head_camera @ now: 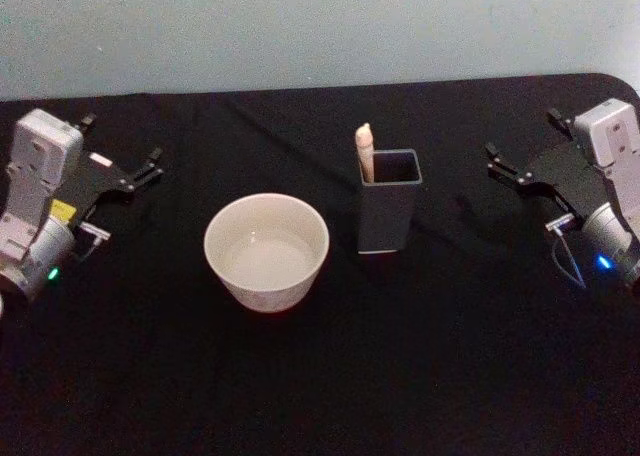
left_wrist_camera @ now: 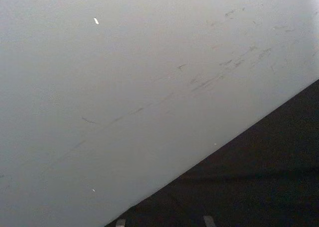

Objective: Pick up the stirring spoon with one hand, stir inside the cup, then place it back in its original position.

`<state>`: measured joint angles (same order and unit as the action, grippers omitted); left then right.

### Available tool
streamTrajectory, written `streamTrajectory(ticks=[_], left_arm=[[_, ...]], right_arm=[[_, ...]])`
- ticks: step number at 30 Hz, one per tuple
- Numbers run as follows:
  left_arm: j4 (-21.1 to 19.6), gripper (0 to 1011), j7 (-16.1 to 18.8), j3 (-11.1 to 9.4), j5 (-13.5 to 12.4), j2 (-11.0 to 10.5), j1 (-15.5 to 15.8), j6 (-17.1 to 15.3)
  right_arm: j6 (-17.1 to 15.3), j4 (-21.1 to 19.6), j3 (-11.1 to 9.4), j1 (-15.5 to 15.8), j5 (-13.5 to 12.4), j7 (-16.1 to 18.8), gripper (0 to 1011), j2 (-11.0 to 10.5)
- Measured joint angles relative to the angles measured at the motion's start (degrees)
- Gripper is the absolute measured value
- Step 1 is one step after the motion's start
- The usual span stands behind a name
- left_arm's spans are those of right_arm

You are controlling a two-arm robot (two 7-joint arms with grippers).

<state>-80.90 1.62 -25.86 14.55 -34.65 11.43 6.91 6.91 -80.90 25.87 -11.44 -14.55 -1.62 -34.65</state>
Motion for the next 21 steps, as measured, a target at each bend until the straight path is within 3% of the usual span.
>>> streamTrajectory(ticks=[21], left_arm=[[0.0, 1001, 0.0, 0.0, 0.0, 0.0, 0.0, 0.0]], right_arm=[[0.0, 0.0, 0.0, 0.0, 0.0, 0.0, 1002, 0.0]])
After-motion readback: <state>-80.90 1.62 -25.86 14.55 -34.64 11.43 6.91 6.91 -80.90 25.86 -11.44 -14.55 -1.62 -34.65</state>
